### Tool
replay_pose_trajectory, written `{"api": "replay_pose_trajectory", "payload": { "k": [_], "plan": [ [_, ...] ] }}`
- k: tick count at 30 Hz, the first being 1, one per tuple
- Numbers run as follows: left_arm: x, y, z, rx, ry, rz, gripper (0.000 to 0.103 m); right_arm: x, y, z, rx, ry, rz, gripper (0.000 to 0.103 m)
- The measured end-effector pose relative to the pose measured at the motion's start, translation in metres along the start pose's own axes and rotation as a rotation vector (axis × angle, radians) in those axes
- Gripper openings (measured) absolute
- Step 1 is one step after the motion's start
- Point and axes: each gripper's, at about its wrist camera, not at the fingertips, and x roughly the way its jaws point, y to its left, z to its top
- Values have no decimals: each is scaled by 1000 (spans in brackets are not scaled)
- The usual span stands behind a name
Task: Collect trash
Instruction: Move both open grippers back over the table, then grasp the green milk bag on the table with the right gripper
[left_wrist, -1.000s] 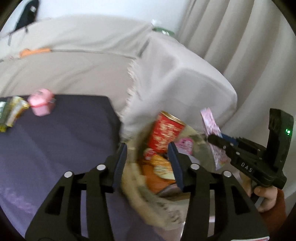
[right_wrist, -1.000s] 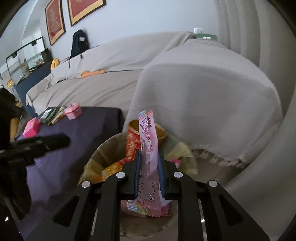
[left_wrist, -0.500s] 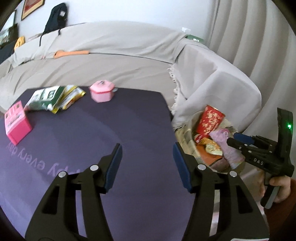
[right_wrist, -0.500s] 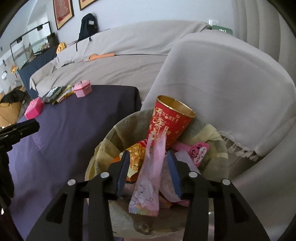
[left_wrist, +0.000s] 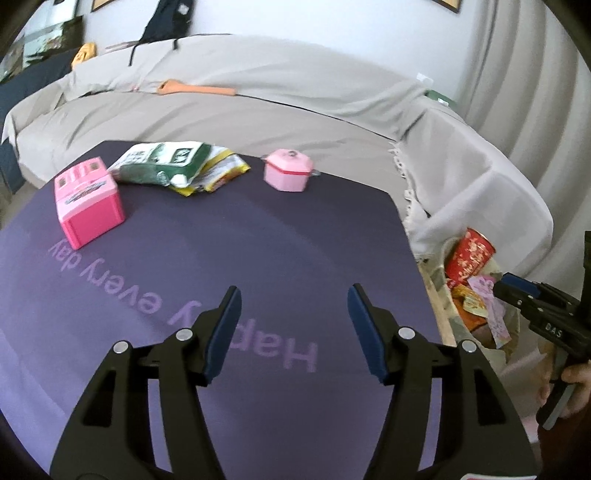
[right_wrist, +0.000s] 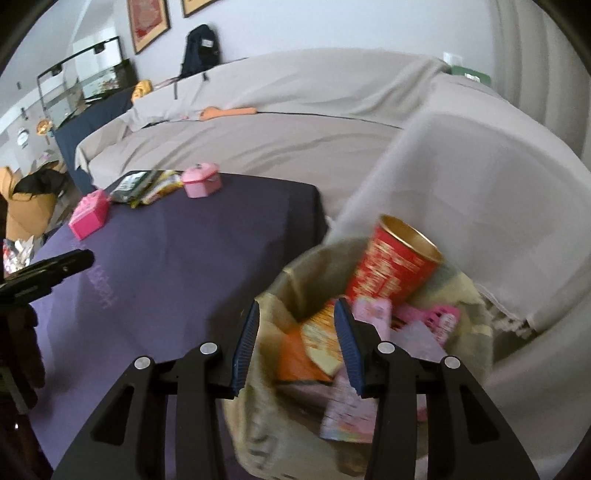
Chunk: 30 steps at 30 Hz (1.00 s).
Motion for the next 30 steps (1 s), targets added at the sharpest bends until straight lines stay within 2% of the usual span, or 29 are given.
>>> {"api": "replay_pose_trajectory", "payload": {
  "k": [5, 8, 11, 16, 21, 25, 28, 30],
  "plan": [
    [-1, 34, 4, -69, -13, 25, 58, 9, 32, 20, -30, -13, 29, 40],
    [-1, 59, 11, -103, -16, 45, 58, 17, 58, 40, -63, -39, 88, 41],
    [-3, 90, 23, -140, -28, 72, 58, 38, 100, 70, -170, -47, 172, 51],
    [-23, 144, 34, -187, -62, 123, 59, 83, 174, 117, -341, -23, 286, 52],
    [-35, 188, 38, -162, -39, 164, 59, 143, 256, 160, -504, 45, 381, 53],
    [-42, 213, 42, -119, -38, 190, 60, 179, 306, 183, -698, 59, 353, 53],
    [-46, 231, 47, -124, -47, 192, 60, 205, 321, 196, -743, 96, 354, 57],
    [-47, 242, 50, -142, -56, 181, 60, 226, 326, 200, -753, 166, 391, 59]
  ]
}}
